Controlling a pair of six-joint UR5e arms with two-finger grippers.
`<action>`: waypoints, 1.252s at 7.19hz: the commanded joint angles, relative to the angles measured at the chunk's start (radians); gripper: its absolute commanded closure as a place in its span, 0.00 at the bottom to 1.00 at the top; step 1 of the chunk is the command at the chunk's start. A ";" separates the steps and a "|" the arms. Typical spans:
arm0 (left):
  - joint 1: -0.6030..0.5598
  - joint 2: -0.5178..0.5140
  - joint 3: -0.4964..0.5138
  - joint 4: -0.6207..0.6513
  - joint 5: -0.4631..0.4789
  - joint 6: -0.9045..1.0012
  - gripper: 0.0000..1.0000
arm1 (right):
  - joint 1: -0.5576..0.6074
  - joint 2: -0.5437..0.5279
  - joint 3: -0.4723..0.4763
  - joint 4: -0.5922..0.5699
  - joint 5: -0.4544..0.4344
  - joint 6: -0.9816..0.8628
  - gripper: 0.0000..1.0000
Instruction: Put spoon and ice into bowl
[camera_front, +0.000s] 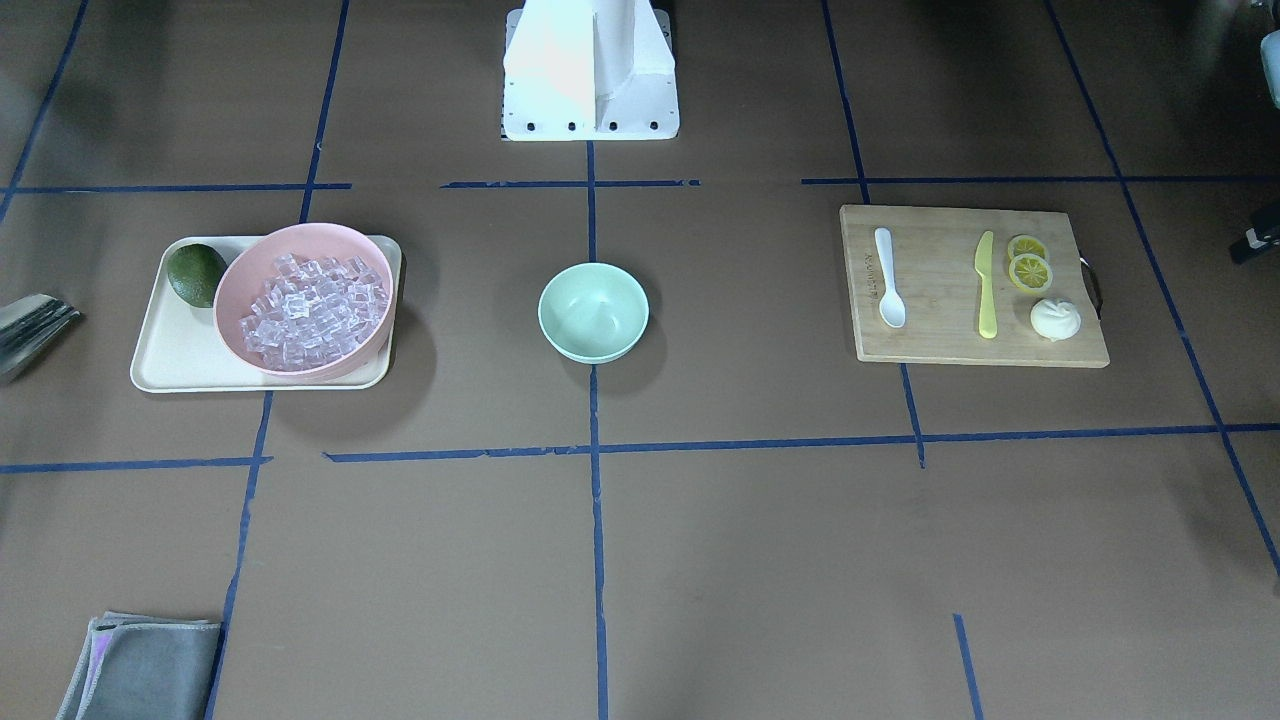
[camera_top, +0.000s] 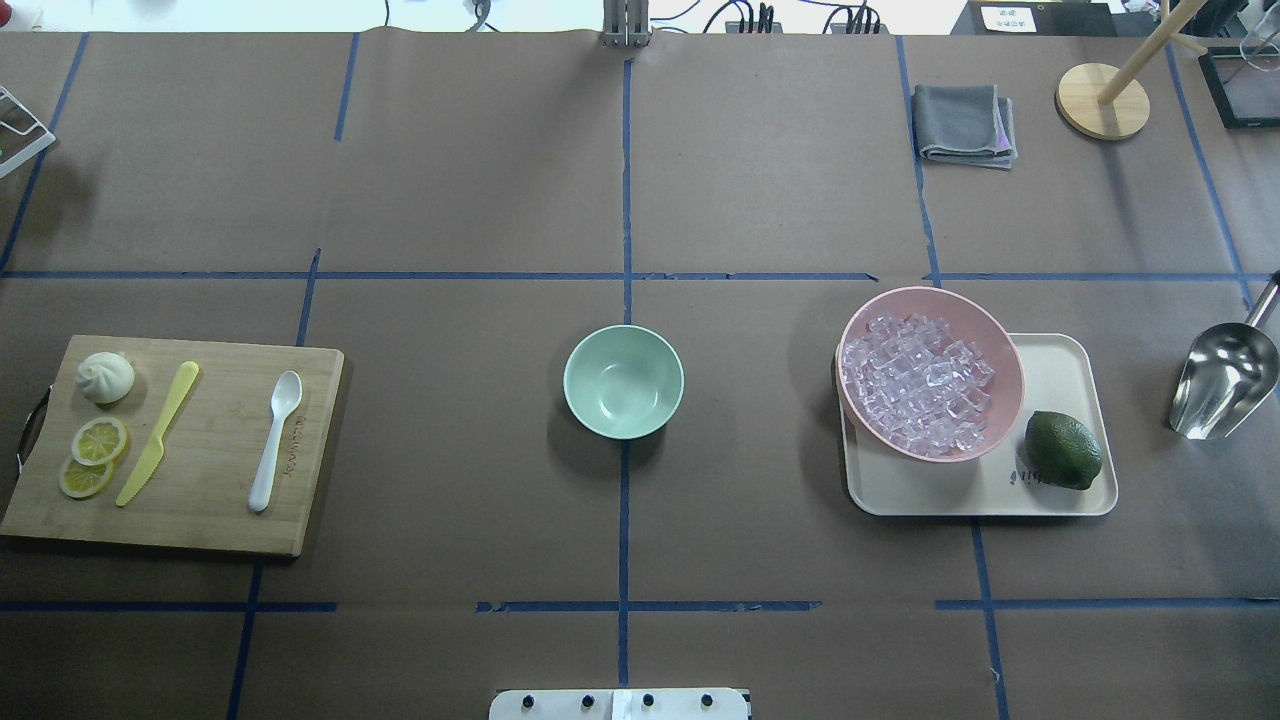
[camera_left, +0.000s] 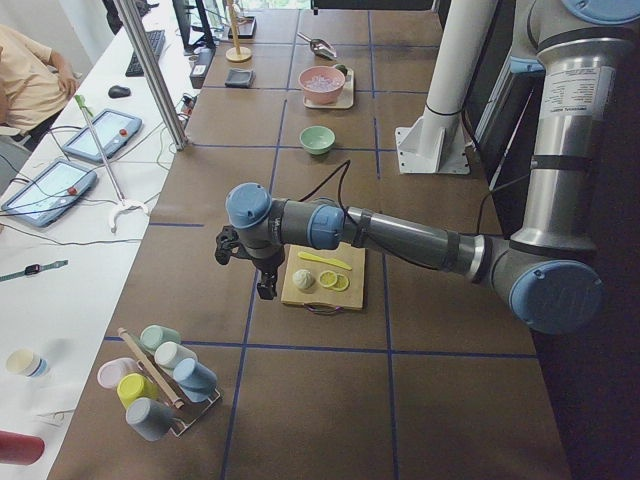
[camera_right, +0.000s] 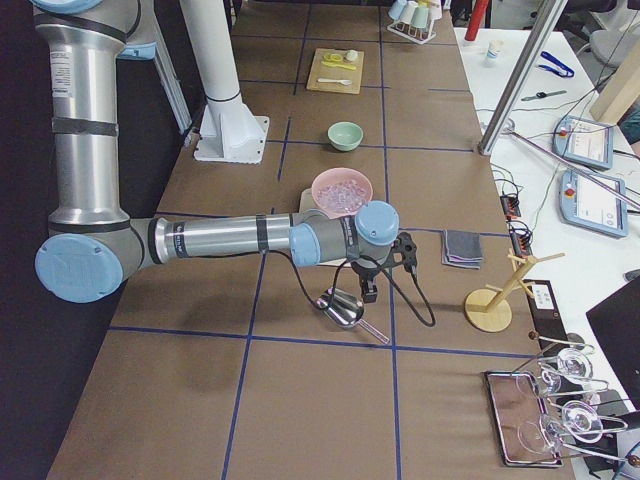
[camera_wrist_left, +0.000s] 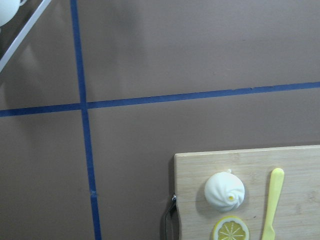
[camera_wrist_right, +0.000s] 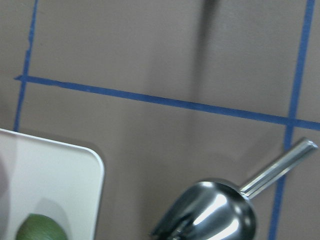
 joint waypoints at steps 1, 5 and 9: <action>0.001 0.001 -0.002 -0.008 -0.008 0.001 0.00 | -0.208 0.013 0.187 0.057 -0.107 0.391 0.01; 0.001 0.001 0.021 -0.069 -0.008 0.000 0.00 | -0.592 0.149 0.246 0.055 -0.443 0.883 0.02; 0.004 0.000 0.021 -0.071 -0.008 -0.002 0.00 | -0.648 0.157 0.235 0.057 -0.491 0.879 0.06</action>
